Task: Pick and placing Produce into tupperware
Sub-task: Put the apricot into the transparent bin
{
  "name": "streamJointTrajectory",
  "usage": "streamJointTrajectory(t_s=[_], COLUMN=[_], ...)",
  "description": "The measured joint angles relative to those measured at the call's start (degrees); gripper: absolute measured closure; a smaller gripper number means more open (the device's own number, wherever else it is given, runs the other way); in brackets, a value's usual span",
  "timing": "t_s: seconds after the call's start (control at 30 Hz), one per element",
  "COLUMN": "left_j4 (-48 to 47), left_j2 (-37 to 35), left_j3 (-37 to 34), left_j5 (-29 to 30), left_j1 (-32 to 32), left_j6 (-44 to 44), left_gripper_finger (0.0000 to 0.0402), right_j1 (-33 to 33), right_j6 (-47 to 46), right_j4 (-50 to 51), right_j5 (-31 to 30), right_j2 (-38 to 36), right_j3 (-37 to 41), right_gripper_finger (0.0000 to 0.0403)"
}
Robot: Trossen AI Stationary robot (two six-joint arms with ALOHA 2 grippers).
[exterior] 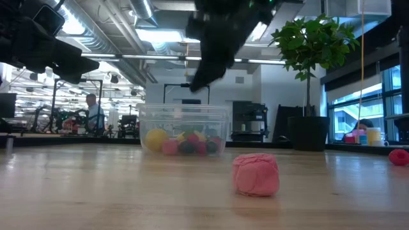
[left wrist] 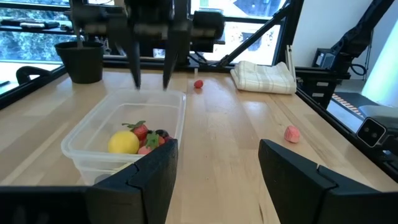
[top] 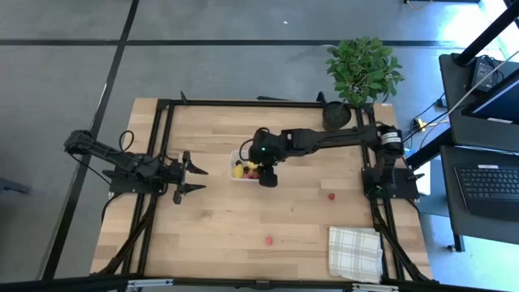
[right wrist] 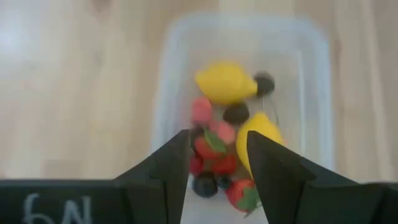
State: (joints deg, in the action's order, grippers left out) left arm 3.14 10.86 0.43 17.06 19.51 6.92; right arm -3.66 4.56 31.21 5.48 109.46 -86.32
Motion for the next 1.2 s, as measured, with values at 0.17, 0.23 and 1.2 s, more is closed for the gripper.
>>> streamJointTrajectory(t_s=[0.17,0.23,1.2], left_j4=[0.0,0.0,0.0], left_j2=[0.01,0.01,0.01], left_j3=[0.01,0.01,0.01], left_j5=[0.0,0.0,-0.05], left_j1=[0.0,0.0,0.02], left_j6=[0.0,0.0,0.04], left_gripper_finger=[0.0184,0.0184,0.0184], right_j1=[2.48,3.79,24.98], right_j6=[-0.01,-0.02,-7.38], right_j4=[-0.98,-1.14,-50.87], right_j5=[0.02,0.02,-7.28], right_j2=[-5.48,-7.66,-19.81], right_j3=[-0.02,-0.07,40.64], right_gripper_finger=[0.0241,0.0241,0.0241])
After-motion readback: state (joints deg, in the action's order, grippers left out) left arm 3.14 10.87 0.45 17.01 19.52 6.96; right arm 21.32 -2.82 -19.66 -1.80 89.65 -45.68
